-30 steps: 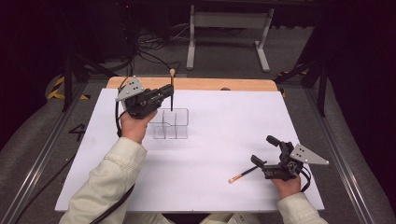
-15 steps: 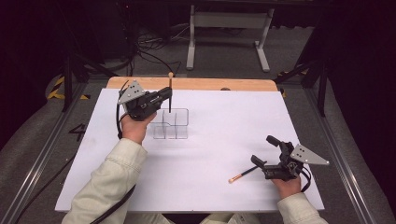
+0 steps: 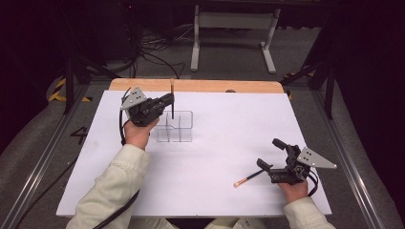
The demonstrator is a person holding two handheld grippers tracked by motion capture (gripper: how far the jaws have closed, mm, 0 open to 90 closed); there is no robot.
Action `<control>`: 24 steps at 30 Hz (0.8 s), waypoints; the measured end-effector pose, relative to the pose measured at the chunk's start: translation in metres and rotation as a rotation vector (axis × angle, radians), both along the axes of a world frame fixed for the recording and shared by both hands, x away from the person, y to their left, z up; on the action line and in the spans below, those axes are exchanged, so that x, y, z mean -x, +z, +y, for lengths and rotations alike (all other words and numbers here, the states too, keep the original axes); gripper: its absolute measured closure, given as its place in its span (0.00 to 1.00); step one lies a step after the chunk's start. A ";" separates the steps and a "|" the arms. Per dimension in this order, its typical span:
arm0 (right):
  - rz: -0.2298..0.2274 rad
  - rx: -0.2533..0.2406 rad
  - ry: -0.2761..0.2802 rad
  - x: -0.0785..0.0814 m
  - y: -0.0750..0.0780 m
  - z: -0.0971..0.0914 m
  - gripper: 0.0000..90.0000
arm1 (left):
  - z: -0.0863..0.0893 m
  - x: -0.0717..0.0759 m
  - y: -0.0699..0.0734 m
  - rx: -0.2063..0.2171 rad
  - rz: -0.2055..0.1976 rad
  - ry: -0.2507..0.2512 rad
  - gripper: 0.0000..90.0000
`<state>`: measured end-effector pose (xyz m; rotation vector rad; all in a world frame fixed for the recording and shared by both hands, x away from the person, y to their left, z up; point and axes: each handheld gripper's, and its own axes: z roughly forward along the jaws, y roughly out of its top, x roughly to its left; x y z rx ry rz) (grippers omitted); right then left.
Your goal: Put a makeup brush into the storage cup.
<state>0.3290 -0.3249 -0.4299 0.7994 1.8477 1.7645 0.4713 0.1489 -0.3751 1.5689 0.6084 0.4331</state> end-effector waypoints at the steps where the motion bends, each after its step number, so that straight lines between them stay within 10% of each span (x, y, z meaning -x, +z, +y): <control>1: 0.001 0.001 0.001 0.000 0.000 0.000 0.00 | 0.000 0.000 0.000 0.000 0.000 0.000 0.92; 24: 0.005 -0.001 0.002 0.000 0.000 0.000 0.00 | 0.000 -0.001 -0.018 -0.029 0.050 -0.011 0.92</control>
